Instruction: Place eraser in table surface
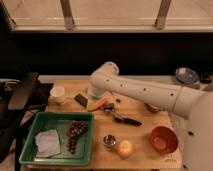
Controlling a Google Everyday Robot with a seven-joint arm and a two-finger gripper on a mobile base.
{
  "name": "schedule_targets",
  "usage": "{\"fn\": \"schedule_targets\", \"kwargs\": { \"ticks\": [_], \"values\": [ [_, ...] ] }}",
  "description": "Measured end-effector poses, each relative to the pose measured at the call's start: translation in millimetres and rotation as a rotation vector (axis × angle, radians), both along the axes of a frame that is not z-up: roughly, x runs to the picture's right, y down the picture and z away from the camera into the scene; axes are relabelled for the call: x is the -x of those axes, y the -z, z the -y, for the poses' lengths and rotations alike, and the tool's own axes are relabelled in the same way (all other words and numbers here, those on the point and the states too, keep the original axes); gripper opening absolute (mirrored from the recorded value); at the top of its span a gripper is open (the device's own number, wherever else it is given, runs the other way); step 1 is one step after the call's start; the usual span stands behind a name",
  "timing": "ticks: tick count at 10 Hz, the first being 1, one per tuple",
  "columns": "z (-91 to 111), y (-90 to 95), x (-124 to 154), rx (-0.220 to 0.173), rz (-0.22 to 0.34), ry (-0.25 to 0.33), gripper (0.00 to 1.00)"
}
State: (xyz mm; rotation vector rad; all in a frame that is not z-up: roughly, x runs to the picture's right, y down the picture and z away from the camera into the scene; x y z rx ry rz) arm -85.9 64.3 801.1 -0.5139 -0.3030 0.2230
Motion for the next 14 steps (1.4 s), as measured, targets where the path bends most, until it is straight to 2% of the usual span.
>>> {"fn": "schedule_targets", "kwargs": {
  "ticks": [2,6,8,14],
  "values": [
    [2,-11.8,15,0.010,0.010,-0.016,0.65],
    [13,-38.8,16,0.031,-0.006,-0.086,0.65],
    [17,-49.4,18,0.038,-0.013,-0.102,0.65],
    [7,-85.0,23,0.065,-0.045,-0.127,0.65]
  ]
}}
